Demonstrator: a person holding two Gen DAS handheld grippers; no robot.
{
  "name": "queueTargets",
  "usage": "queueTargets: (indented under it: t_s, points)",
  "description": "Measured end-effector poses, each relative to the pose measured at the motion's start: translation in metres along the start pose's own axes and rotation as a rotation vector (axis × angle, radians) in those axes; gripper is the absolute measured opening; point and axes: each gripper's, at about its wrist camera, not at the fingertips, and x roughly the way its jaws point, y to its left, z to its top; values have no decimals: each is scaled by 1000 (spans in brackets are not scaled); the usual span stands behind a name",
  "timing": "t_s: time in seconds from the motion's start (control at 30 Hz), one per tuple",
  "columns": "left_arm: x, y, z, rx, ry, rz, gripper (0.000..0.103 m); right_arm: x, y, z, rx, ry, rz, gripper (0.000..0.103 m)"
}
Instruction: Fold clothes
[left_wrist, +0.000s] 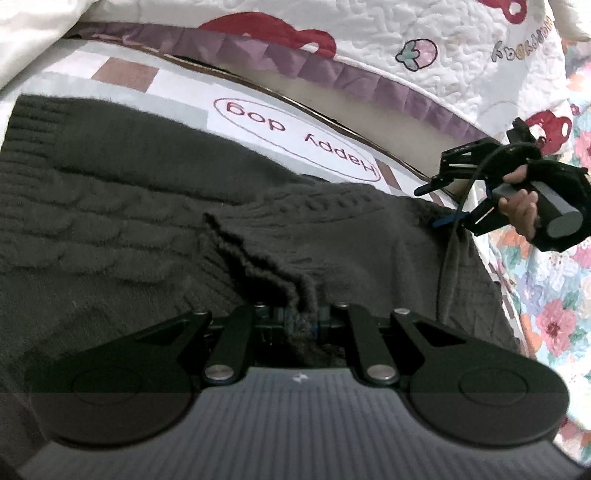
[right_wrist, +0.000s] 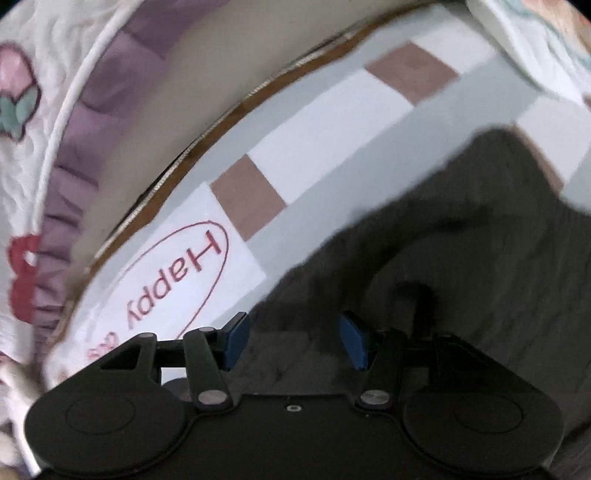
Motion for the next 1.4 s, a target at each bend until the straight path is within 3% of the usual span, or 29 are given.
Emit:
queueTargets:
  t_s: [0.13, 0.27, 0.4, 0.47, 0.53, 0.63, 0.73, 0.8, 0.9, 0.93, 1.0, 1.1, 1.13, 1.23, 1.3, 1.4]
  points:
    - [1, 3, 0, -15, 7, -8, 10, 8, 18, 6, -60, -7, -72, 67]
    - [1, 3, 1, -7, 11, -7, 10, 24, 23, 2, -118, -4, -164, 66]
    - [1, 4, 1, -11, 12, -9, 10, 34, 41, -16, -323, -74, -233, 49]
    - [1, 4, 1, -10, 9, -8, 10, 31, 42, -19, -382, -109, -242, 24]
    - [-2, -1, 0, 24, -15, 12, 10, 23, 33, -17, -390, -144, -205, 16]
    - [-13, -16, 0, 110, -97, 53, 10, -16, 11, -21, -341, -316, 34, 16]
    - [-43, -39, 1, 236, -301, 90, 10, -71, -26, -36, -239, -498, 363, 16]
    - [-65, -53, -3, 338, -470, 157, 10, -113, -81, -63, -109, -634, 629, 16]
    - [-76, -62, -7, 411, -549, 214, 10, -141, -166, -130, 43, -736, 866, 16]
    - [-79, -64, -8, 427, -567, 227, 10, -134, -188, -147, 66, -710, 833, 16]
    - [-73, -57, -6, 334, -482, 177, 10, -121, -232, -181, 111, -655, 759, 17]
    - [-59, -39, -5, 156, -332, 82, 10, -77, -261, -206, 103, -531, 455, 22]
    - [-55, -34, -6, 125, -310, 65, 10, -62, -263, -207, 114, -481, 408, 24]
    - [-47, -23, -8, 57, -258, 36, 10, -45, -256, -206, 167, -458, 395, 30]
    - [-43, -18, -7, 38, -240, 16, 10, -54, -231, -199, 33, -461, 251, 34]
    - [-33, -10, -8, -17, -170, -83, 10, -75, -182, -200, -200, -494, -50, 40]
